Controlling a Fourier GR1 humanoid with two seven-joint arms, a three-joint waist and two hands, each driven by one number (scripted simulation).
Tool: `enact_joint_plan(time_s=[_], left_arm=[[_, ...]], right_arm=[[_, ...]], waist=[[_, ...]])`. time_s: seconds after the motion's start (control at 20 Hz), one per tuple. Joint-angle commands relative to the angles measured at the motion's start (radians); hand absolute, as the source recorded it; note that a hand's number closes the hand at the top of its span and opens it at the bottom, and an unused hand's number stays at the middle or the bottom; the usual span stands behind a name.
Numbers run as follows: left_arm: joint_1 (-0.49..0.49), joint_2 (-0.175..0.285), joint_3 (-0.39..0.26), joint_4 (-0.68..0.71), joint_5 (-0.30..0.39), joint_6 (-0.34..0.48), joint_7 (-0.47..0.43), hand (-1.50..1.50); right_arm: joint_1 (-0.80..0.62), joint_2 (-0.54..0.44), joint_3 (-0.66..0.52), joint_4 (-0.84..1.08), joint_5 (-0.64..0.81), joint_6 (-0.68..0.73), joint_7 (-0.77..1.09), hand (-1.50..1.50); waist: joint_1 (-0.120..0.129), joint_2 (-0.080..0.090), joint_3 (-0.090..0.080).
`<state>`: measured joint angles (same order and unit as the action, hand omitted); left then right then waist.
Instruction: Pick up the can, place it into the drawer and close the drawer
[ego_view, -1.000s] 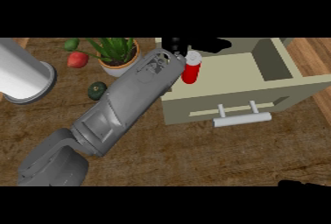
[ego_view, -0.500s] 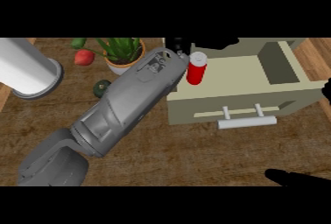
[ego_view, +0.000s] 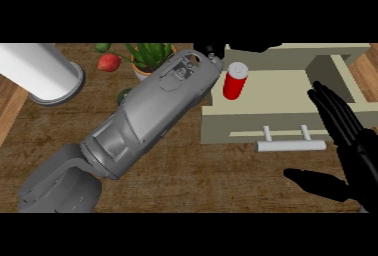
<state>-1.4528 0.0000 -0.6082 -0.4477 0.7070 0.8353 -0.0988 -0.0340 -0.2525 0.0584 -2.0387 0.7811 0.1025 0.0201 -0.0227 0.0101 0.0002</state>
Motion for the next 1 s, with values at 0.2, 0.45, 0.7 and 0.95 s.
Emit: enact_joint_plan(time_s=[0.2, 0.45, 0.7, 0.95], left_arm=[[0.021, 0.056, 0.005, -0.069, -0.042, -0.019, 0.076, -1.5], [0.042, 0.129, 0.004, -0.154, -0.078, -0.002, 0.15, -1.5], [0.115, 0.202, -0.027, -0.325, -0.116, 0.009, 0.244, -1.5], [0.217, 0.267, -0.036, -0.411, -0.135, -0.026, 0.234, -1.5]], right_arm=[[-0.046, 0.013, 0.082, 0.261, 0.271, -0.143, -0.019, -1.5], [-0.163, 0.099, 0.044, 0.483, 0.277, -0.284, -0.043, -1.5], [-0.212, 0.091, -0.011, 0.67, 0.275, -0.382, -0.117, -1.5], [-0.343, 0.121, -0.033, 0.881, 0.347, -0.478, -0.106, -1.5]], waist=[[0.04, -0.012, 0.0], [0.051, -0.013, 0.0], [0.057, -0.017, 0.0], [0.076, -0.011, 0.0]])
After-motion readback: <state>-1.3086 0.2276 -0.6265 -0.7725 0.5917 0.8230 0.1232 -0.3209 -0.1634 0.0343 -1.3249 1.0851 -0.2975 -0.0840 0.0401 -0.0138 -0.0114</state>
